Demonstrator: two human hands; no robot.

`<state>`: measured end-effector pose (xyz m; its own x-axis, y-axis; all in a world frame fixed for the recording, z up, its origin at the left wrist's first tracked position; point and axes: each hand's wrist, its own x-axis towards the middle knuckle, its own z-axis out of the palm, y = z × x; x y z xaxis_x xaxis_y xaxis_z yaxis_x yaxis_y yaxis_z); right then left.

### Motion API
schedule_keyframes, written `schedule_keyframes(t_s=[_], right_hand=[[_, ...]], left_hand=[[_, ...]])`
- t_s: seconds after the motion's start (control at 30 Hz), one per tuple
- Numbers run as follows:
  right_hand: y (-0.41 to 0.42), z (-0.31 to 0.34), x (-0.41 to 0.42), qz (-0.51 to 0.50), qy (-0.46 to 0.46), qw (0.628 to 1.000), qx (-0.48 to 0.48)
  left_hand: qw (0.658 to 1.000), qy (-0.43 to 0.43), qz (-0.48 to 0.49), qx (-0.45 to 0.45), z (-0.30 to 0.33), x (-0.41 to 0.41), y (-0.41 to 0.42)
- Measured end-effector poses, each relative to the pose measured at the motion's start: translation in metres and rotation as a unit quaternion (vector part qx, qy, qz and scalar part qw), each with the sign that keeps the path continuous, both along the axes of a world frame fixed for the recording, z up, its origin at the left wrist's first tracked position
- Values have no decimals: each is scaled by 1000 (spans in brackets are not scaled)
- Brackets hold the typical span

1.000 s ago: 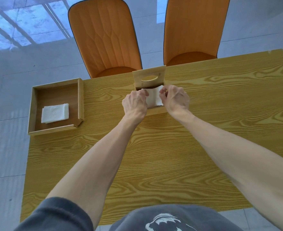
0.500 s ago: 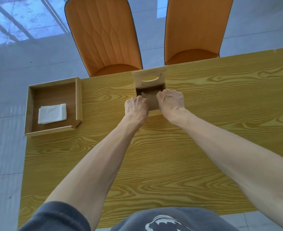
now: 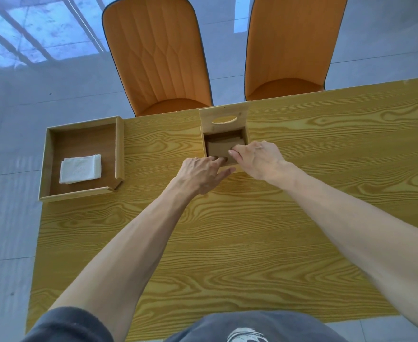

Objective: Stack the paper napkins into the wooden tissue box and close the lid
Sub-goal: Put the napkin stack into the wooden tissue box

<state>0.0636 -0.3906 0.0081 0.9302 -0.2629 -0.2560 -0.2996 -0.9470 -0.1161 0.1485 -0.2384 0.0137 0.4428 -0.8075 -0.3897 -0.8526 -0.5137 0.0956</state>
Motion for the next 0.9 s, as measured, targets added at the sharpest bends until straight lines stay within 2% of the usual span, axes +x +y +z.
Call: schedule_keyframes(t_s=[0.27,0.47,0.67,0.9], right_hand=[[-2,2,-19,-31,-106,989,98],[4,9,-31,-87,-154,978,110],[25,21,-30,-88,-194,966,148],[70,38,-11,-54,-182,963,189]], left_hand=[[991,71,62,-99,2,-7,21],[967,71,144,-197,17,-16,44],[958,27,227,-171,36,-26,72],[919,14,360,-161,46,-36,132]])
